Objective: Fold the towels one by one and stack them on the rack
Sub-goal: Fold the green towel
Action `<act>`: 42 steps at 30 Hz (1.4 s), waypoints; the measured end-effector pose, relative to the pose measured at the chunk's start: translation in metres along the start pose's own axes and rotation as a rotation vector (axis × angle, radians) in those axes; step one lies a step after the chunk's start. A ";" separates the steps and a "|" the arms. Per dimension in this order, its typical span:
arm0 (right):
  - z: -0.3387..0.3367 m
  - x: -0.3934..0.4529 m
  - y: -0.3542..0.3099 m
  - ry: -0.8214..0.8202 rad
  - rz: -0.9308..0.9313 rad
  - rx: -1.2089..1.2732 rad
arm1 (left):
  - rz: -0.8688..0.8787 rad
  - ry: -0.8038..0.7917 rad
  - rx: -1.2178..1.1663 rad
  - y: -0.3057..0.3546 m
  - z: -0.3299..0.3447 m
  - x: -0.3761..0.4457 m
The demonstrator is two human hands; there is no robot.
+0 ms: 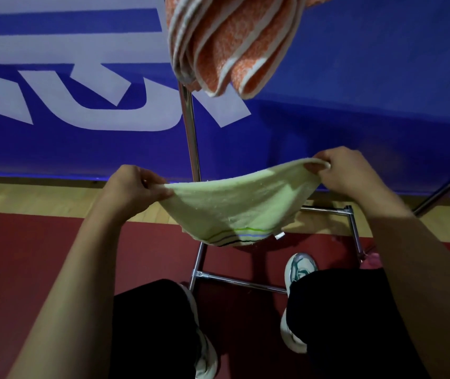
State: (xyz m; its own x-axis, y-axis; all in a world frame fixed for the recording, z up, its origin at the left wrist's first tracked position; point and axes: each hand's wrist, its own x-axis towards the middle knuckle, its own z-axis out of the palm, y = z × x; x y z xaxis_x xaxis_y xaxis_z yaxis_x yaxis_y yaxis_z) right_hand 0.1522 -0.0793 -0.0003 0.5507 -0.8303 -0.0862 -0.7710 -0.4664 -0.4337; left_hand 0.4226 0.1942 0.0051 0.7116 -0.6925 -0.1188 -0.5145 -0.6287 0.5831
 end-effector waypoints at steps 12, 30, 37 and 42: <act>0.013 -0.018 -0.038 -0.011 -0.120 0.155 | 0.048 -0.001 -0.351 0.036 0.021 -0.010; 0.036 -0.024 -0.072 -0.210 -0.179 0.658 | 0.302 -0.287 -0.714 0.090 0.069 -0.026; 0.031 -0.027 -0.067 -0.233 -0.280 0.644 | 0.368 -0.171 -0.656 0.093 0.077 -0.027; 0.029 -0.033 -0.070 -0.263 -0.309 0.594 | 0.406 -0.082 -0.480 0.091 0.082 -0.026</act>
State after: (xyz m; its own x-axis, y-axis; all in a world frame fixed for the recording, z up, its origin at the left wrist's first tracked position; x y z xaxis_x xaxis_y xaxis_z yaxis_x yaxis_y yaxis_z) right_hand 0.1973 -0.0103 0.0070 0.8322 -0.5511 -0.0610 -0.3041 -0.3617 -0.8813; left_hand 0.3184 0.1261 -0.0047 0.4561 -0.8793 0.1370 -0.4499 -0.0950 0.8880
